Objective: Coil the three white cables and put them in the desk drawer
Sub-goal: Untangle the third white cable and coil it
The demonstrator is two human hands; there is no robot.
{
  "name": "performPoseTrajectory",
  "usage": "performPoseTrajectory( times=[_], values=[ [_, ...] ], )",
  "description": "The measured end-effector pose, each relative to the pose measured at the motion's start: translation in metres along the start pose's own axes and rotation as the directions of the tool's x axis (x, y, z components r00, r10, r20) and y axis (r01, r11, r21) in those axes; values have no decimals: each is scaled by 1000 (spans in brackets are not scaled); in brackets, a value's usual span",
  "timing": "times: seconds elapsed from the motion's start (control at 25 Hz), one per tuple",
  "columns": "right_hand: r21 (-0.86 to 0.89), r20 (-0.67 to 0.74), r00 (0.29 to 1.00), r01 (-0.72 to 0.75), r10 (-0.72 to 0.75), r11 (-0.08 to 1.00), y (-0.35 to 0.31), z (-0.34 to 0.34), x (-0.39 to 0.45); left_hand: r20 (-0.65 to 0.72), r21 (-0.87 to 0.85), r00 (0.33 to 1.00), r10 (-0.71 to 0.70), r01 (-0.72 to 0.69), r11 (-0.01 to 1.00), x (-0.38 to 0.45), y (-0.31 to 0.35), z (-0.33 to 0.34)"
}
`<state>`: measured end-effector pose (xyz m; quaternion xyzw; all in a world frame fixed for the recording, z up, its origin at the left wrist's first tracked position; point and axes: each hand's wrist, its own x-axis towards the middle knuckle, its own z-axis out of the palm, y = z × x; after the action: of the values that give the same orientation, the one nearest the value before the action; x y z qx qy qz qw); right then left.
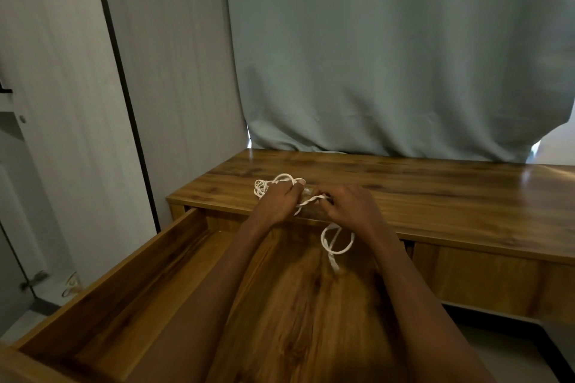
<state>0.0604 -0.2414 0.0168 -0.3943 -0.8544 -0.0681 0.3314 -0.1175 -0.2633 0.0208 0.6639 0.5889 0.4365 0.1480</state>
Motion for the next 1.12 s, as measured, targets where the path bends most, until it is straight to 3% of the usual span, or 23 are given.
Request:
performPoseTrajectory(
  times=[0.08,0.12,0.16,0.24,0.32,0.4,0.48,0.56,0.6,0.68,0.8,0.88,1.0,1.12],
  values=[
    [-69,-28,998,-60,58,996,13,-2,4,240,-46,967,-81,94,994,0,0,-3],
    [-98,-33,997,-78,75,992,20,0,7,391,-151,914,-113,185,971,0,-2,-4],
    [-122,-22,996,-89,87,988,25,1,10,542,-284,835,-88,281,917,-2,-2,-4],
    [-153,39,995,-82,89,985,32,4,17,714,-539,691,115,437,720,-5,0,-1],
    [-132,95,992,-71,84,989,34,5,23,739,-663,599,308,566,490,-7,6,6],
    [-27,111,986,-121,123,992,36,3,26,704,-708,583,406,626,327,-11,12,16],
    [90,63,979,-197,191,976,39,-4,29,715,-683,539,445,675,280,-18,12,29],
    [72,-3,969,-246,246,967,43,-13,33,752,-624,450,481,723,298,-26,11,41],
    [41,-13,966,-256,257,966,45,-17,33,757,-619,438,485,717,319,-29,13,44],
    [7,23,968,-251,251,968,52,-18,29,704,-692,522,481,658,298,-28,20,43],
    [-36,88,973,-211,213,977,53,-4,16,533,-846,761,369,489,215,-18,24,32],
    [-62,133,975,-172,179,983,46,7,11,392,-920,874,286,367,139,-13,25,27],
    [66,244,962,-143,123,988,30,20,4,137,-991,976,168,136,16,-8,28,14],
    [254,342,938,-151,57,955,18,30,-5,-85,-996,996,7,-85,-1,0,24,-4]
  ],
)
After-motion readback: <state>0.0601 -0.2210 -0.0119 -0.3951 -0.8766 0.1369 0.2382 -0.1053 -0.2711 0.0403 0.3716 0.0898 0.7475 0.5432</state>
